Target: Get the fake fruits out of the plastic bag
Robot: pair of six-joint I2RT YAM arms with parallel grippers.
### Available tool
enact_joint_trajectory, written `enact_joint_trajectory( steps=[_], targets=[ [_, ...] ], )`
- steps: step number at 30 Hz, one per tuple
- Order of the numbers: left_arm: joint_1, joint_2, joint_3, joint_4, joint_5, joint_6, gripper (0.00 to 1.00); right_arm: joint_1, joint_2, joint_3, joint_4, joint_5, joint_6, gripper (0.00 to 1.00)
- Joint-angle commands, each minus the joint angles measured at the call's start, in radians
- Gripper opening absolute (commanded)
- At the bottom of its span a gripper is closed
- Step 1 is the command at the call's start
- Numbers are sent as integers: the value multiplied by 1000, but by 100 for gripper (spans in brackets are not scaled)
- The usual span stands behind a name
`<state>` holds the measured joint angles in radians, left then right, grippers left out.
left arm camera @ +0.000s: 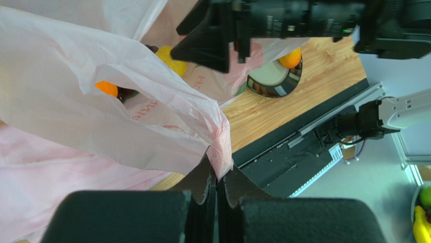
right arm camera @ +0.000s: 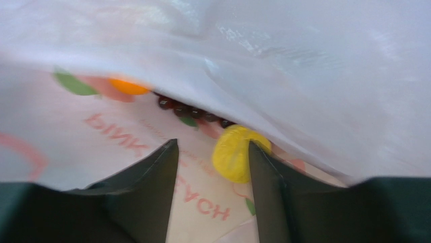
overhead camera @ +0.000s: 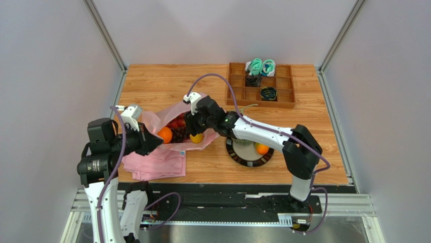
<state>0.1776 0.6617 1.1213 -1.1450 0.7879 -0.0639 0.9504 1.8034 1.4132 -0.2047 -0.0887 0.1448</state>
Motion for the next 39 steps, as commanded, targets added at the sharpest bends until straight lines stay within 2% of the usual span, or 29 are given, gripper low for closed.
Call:
enact_joint_trajectory(
  steps=[1,4,7,11,18,19,23,25,28,31,39],
  targets=[
    [7,-22,-14,-51,2,29,0,-4,60,55,37,197,102,72],
    [6,-36,-41,-62,-4,33,0,-4,83,61,31,211,111,82],
    [7,-53,-64,-71,-12,42,0,-2,109,52,24,208,131,87],
    [7,-66,-87,-59,-16,36,0,-2,143,26,37,173,156,91],
    [23,-66,-94,-52,-13,33,0,-4,206,17,34,153,165,90],
    [25,-66,-94,-50,-13,33,0,-2,209,9,53,147,159,83],
    [29,-68,-117,-21,-1,21,0,-4,223,19,57,132,119,70],
    [30,-67,-129,-6,7,12,0,-5,209,27,56,107,72,54],
    [31,-68,-159,37,20,-14,0,-9,168,44,70,66,32,45],
    [30,-77,-196,86,37,-36,0,-16,68,70,68,-11,-23,37],
    [30,-74,-244,206,65,-102,0,-22,-183,44,5,-241,-96,31]
  ],
)
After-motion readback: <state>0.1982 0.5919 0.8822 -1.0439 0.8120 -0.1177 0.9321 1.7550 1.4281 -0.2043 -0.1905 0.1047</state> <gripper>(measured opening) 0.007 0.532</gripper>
